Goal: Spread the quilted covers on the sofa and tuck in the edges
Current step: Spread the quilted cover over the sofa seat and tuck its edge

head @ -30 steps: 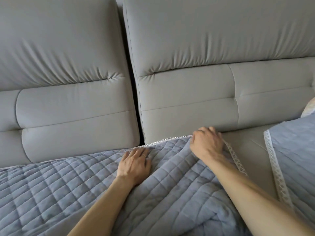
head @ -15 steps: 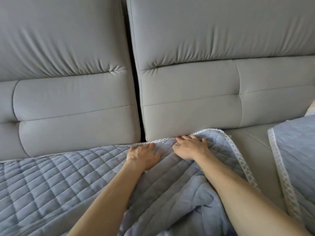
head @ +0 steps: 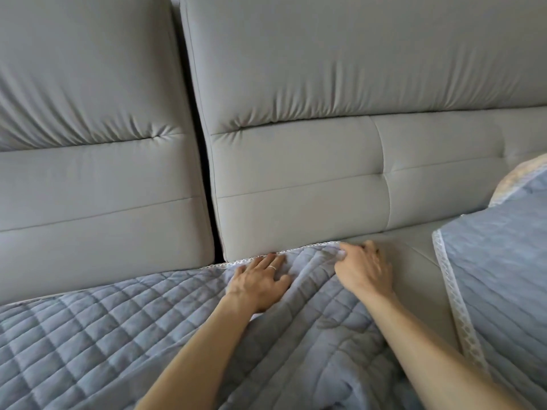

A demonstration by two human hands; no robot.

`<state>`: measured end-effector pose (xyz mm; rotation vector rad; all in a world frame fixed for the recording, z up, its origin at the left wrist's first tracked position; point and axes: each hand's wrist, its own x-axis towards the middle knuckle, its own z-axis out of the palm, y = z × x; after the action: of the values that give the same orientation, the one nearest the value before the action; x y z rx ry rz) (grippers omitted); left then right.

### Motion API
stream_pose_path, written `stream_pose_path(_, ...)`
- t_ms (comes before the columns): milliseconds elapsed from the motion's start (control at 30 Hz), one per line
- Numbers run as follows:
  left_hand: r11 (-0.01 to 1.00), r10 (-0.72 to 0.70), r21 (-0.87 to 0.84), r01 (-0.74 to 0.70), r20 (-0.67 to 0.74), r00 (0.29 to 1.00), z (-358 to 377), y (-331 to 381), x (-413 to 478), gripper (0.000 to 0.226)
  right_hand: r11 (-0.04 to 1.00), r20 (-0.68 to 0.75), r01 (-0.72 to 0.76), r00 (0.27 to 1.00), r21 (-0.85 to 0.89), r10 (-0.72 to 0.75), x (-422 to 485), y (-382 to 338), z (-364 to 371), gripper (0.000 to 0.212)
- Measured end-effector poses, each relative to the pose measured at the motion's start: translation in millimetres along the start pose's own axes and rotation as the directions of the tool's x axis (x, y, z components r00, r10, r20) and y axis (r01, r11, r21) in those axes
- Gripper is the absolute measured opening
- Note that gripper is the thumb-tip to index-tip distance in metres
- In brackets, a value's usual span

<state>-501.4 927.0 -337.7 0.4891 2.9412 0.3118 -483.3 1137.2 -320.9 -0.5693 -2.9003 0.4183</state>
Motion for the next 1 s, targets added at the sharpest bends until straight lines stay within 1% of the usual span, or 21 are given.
stream_pose_path(67,1.000,-0.023,-0.001,0.023,0.031,0.999,-7,5,5,0.060,0.998,-0.042,0.065,0.997,0.023,-0.064,11,-2,0,0.036)
stream_pose_path(100,0.999,-0.042,-0.016,0.043,0.050,0.998,-9,7,8,0.061,0.994,-0.091,0.111,0.990,-0.003,-0.111,17,-3,0,0.037)
stream_pose_path(167,0.997,-0.073,-0.025,0.076,0.096,0.993,-9,9,13,0.066,0.988,-0.162,0.143,0.975,-0.052,-0.150,26,-8,6,0.034)
stream_pose_path(200,0.996,-0.087,-0.010,0.089,0.105,0.991,-7,9,14,0.069,0.989,-0.149,0.131,0.979,-0.072,-0.140,29,-10,9,0.033)
stream_pose_path(267,0.994,-0.111,0.007,0.111,0.072,0.991,1,9,13,0.072,0.992,-0.059,0.075,0.995,-0.104,-0.081,34,-10,10,0.036)
stream_pose_path(367,0.991,-0.124,-0.056,0.124,0.003,0.992,11,12,4,0.070,0.980,0.056,0.038,0.998,-0.195,-0.028,31,-10,0,0.038)
stream_pose_path(433,0.992,-0.111,-0.067,0.109,-0.027,0.993,7,15,-2,0.068,0.966,0.029,0.085,0.996,-0.244,-0.081,27,-17,-12,0.038)
stream_pose_path(467,0.992,-0.113,-0.058,0.109,-0.070,0.991,6,16,-5,0.067,0.967,-0.003,0.123,0.992,-0.223,-0.127,25,-22,-16,0.036)
stream_pose_path(500,0.992,-0.128,-0.039,0.123,-0.148,0.981,6,17,-8,0.063,0.972,-0.023,0.169,0.984,-0.164,-0.175,22,-27,-16,0.036)
stream_pose_path(533,0.987,-0.160,-0.016,0.161,-0.246,0.956,8,19,-12,0.058,0.974,0.005,0.211,0.977,-0.086,-0.212,18,-30,-14,0.039)
stream_pose_path(567,0.978,-0.198,-0.003,0.209,-0.331,0.923,9,21,-16,0.053,0.970,0.064,0.243,0.968,-0.025,-0.241,14,-31,-9,0.044)
stream_pose_path(600,0.968,-0.238,-0.016,0.251,-0.377,0.895,11,20,-20,0.050,0.965,0.120,0.261,0.958,0.000,-0.259,10,-31,-2,0.049)
stream_pose_path(633,0.961,-0.270,-0.055,0.270,-0.377,0.886,12,17,-21,0.052,0.963,0.140,0.269,0.954,0.001,-0.267,6,-30,6,0.050)
stream_pose_path(700,0.954,-0.296,-0.120,0.273,-0.267,0.917,17,4,-23,0.063,0.960,0.125,0.280,0.953,-0.019,-0.275,2,-25,17,0.050)
stream_pose_path(733,0.956,-0.284,-0.136,0.260,-0.202,0.937,18,-2,-23,0.068,0.957,0.126,0.289,0.951,-0.030,-0.283,4,-23,20,0.051)
stream_pose_path(800,0.964,-0.234,-0.156,0.216,-0.105,0.967,17,-13,-24,0.074,0.952,0.184,0.301,0.940,-0.056,-0.286,8,-25,22,0.053)
stream_pose_path(933,0.982,-0.182,-0.070,0.175,-0.109,0.977,11,-20,-21,0.079,0.944,0.260,0.323,0.919,-0.064,-0.297,16,-24,24,0.059)
stream_pose_path(1000,0.982,-0.188,-0.027,0.186,-0.076,0.979,8,-24,-14,0.084,0.944,0.266,0.322,0.918,-0.071,-0.293,18,-25,26,0.061)
